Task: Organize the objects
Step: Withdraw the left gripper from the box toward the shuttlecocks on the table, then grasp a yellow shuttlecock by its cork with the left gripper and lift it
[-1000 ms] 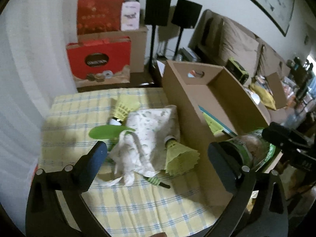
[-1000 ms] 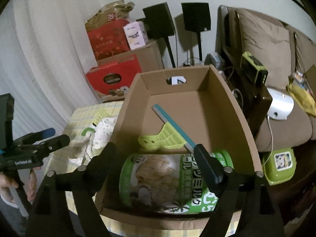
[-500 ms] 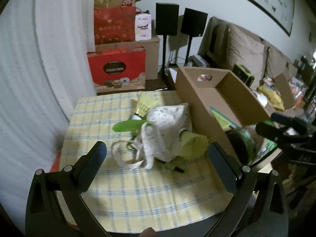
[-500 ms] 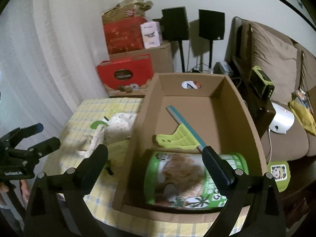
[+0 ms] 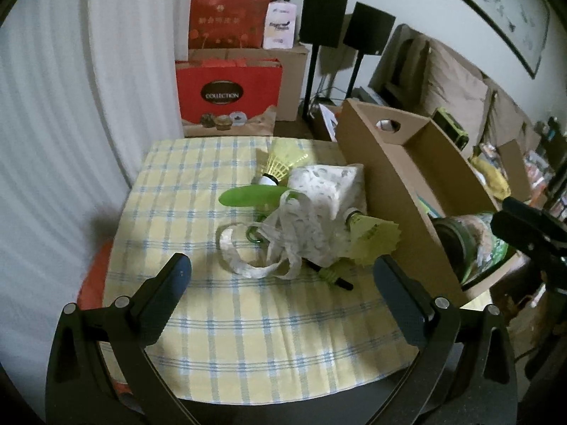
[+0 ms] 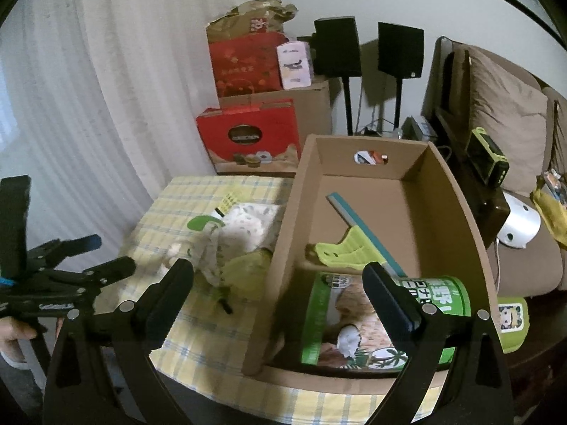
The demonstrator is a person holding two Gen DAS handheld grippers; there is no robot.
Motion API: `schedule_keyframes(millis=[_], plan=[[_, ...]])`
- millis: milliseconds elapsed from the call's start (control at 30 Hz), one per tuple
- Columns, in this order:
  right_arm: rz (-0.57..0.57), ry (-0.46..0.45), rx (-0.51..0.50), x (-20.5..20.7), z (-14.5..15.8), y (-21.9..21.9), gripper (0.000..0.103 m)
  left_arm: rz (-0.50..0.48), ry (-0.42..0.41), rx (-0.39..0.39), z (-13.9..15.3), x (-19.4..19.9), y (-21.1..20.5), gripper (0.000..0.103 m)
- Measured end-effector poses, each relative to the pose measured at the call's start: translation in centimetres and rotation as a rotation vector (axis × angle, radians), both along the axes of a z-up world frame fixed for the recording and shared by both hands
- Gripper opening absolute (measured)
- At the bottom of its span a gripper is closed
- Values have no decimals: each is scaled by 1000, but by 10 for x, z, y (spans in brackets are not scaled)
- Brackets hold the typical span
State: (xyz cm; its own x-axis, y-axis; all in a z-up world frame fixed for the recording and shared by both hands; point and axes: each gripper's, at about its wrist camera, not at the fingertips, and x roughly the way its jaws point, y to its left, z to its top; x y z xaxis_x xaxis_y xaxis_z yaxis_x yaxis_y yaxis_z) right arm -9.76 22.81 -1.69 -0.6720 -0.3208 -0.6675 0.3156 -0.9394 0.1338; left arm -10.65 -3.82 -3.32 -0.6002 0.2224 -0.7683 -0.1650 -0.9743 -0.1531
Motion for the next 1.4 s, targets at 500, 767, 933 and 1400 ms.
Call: schedule_keyframes(millis=[500, 767, 933, 1400], plan=[[-8, -18, -59, 0, 1, 12, 97, -151, 35, -127, -43, -21, 75, 92], [-21, -25, -72, -2, -1, 21, 97, -173, -6, -87, -64, -41, 87, 65], [-21, -43, -86, -5, -4, 24, 97, -199, -65, -56, -75, -52, 93, 25], [-9, -66, -100, -16, -5, 20, 97, -172, 1, 60, -44, -41, 64, 1]])
